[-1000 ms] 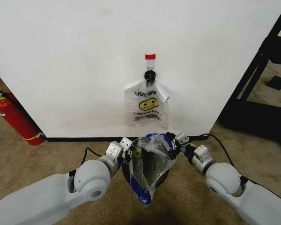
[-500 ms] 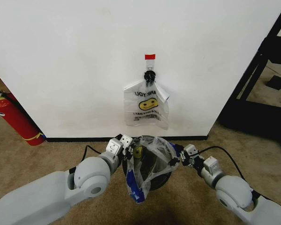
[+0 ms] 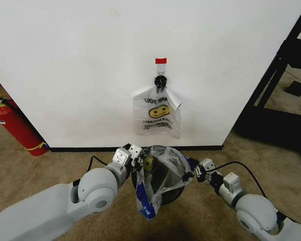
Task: Pick up the garbage bag from the wall and place it over the trash bin.
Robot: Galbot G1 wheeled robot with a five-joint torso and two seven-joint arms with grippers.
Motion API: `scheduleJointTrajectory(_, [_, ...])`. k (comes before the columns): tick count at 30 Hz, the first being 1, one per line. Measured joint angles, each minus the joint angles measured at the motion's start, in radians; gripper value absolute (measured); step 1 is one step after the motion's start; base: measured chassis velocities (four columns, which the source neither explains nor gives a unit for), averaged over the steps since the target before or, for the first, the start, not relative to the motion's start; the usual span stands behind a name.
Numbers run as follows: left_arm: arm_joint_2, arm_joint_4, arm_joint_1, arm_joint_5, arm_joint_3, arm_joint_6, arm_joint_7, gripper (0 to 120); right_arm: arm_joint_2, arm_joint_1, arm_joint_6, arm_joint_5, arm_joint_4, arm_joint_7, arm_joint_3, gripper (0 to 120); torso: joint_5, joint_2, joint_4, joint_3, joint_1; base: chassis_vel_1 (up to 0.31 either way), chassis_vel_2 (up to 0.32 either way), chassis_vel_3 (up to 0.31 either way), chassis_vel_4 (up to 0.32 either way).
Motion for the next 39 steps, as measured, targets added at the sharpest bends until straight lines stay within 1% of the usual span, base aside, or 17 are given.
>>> scheduleJointTrajectory(4, [-0.003,0.01,0.0,-0.028,-0.011,0.003,-0.008,5,-0.008,-0.035,0.001,0.016,0.032,0.024,0.022,33,-0.0002,0.0,-0.0001,0.0,0.0,0.0,0.0,0.0,0.0])
scheduleJointTrajectory(6, [-0.003,0.016,0.003,-0.036,-0.025,0.005,-0.012,5,-0.009,-0.05,0.0,0.025,0.049,0.045,0.026,43,-0.0001,0.0,-0.0004,0.0,0.0,0.0,0.0,0.0,0.0])
scheduleJointTrajectory(8, [-0.001,0.017,0.008,-0.037,-0.034,0.005,-0.015,5,-0.009,-0.051,-0.001,0.026,0.051,0.048,0.026,45,-0.0002,0.0,-0.0004,0.0,0.0,0.0,0.0,0.0,0.0])
scheduleJointTrajectory(10, [0.008,0.019,0.025,-0.041,-0.058,0.006,-0.023,5,-0.004,-0.059,-0.013,0.053,0.072,0.066,0.028,57,0.0001,0.0,-0.0001,0.0,0.0,0.0,0.0,0.0,0.0])
scheduleJointTrajectory(11, [0.013,0.019,0.034,-0.044,-0.069,0.007,-0.026,5,-0.001,-0.063,-0.02,0.069,0.081,0.077,0.031,61,0.0,0.0,0.0004,0.0,0.0,0.0,0.0,0.0,0.0])
scheduleJointTrajectory(13, [0.021,0.02,0.056,-0.046,-0.099,0.009,-0.031,5,0.003,-0.073,-0.037,0.091,0.092,0.104,0.036,68,-0.0003,0.0,0.0001,0.0,0.0,0.0,0.0,0.0,0.0])
scheduleJointTrajectory(14, [0.025,0.019,0.08,-0.047,-0.132,0.01,-0.034,5,0.004,-0.075,-0.042,0.12,0.095,0.113,0.037,72,0.0,0.0,-0.0003,0.0,0.0,0.0,0.0,0.0,0.0])
scheduleJointTrajectory(15, [0.026,0.016,0.097,-0.047,-0.157,0.011,-0.038,5,0.005,-0.079,-0.048,0.177,0.107,0.116,0.038,78,0.0,0.0,0.0003,0.0,0.0,0.0,0.0,0.0,0.0])
scheduleJointTrajectory(17, [0.025,0.016,0.101,-0.047,-0.166,0.012,-0.04,5,0.008,-0.086,-0.051,0.218,0.119,0.116,0.041,81,0.0001,0.0,0.0005,0.0,0.0,0.0,0.0,0.0,0.0])
scheduleJointTrajectory(19, [0.023,0.018,0.103,-0.048,-0.174,0.012,-0.04,5,0.018,-0.103,-0.057,0.325,0.144,0.113,0.05,89,-0.0006,0.0,0.0001,0.0,0.0,0.0,0.0,0.0,0.0])
scheduleJointTrajectory(20, [0.021,0.02,0.103,-0.049,-0.176,0.012,-0.04,5,0.033,-0.11,-0.069,0.431,0.16,0.108,0.054,94,-0.0004,0.0,-0.0005,0.0,0.0,0.0,0.0,0.0,0.0])
scheduleJointTrajectory(21, [0.021,0.02,0.103,-0.049,-0.176,0.012,-0.04,5,0.038,-0.11,-0.074,0.459,0.163,0.107,0.055,97,-0.0003,0.0,-0.0005,0.0,0.0,0.0,0.0,0.0,0.0])
scheduleJointTrajectory(22, [0.019,0.02,0.103,-0.049,-0.176,0.012,-0.04,5,0.056,-0.107,-0.086,0.535,0.165,0.106,0.052,98,0.0,0.0,-0.0005,0.0,0.0,0.0,0.0,0.0,0.0])
scheduleJointTrajectory(23, [0.018,0.02,0.103,-0.049,-0.176,0.012,-0.04,5,0.067,-0.101,-0.088,0.56,0.16,0.106,0.044,100,-0.0002,0.0,-0.0004,0.0,0.0,0.0,0.0,0.0,0.0])
scheduleJointTrajectory(25, [0.017,0.019,0.103,-0.049,-0.175,0.012,-0.04,5,0.08,-0.092,-0.089,0.573,0.148,0.106,0.031,100,-0.0002,0.0,-0.0001,0.0,0.0,0.0,0.0,0.0,0.0])
scheduleJointTrajectory(27, [0.008,0.021,0.087,-0.045,-0.154,0.013,-0.039,5,0.121,-0.057,-0.088,0.584,0.113,0.106,-0.007,100,0.0001,0.0,0.0001,0.0,0.0,0.0,0.0,0.0,0.0])
scheduleJointTrajectory(39, [-0.001,0.027,0.08,-0.025,-0.13,0.013,-0.033,5,0.144,-0.036,-0.083,0.621,0.116,0.1,-0.032,100,-0.0001,0.0,0.0,0.0,0.0,0.0,0.0,0.0,0.0])
